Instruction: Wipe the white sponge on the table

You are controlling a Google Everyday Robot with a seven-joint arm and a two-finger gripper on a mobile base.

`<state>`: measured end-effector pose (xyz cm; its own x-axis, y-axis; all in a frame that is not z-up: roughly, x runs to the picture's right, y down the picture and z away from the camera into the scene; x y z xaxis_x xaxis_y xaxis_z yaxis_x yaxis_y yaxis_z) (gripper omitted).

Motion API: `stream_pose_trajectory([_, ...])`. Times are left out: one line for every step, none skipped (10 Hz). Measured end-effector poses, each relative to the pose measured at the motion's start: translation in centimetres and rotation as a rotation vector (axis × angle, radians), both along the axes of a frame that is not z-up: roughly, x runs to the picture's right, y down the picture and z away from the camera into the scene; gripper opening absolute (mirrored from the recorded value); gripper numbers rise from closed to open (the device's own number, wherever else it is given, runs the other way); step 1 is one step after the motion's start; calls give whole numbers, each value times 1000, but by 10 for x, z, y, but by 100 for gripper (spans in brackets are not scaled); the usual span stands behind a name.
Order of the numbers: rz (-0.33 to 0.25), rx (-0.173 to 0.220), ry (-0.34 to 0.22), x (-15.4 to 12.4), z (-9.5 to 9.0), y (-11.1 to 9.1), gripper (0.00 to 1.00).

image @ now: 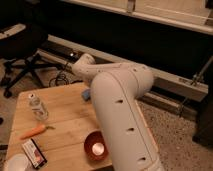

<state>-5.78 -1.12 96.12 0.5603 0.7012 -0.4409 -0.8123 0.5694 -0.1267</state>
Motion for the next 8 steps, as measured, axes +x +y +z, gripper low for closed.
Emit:
stream_pose_trajectory([7,-5,12,11,-1,3,15])
stream_pose_trajectory([10,-8,21,19,-2,6,15])
stream_pose_trajectory([15,-10,30,29,-5,9,15])
stream_pose_trajectory([17,-9,34,36,-9,11,15])
stream_pose_trajectory([18,-9,34,42,-15,14,15])
stream_pose_trajectory([15,-12,30,46,-23,19,15])
stream_pose_trajectory([10,-16,27,48,-28,24,15])
stream_pose_trajectory([2,-24,24,51,-33,33,15])
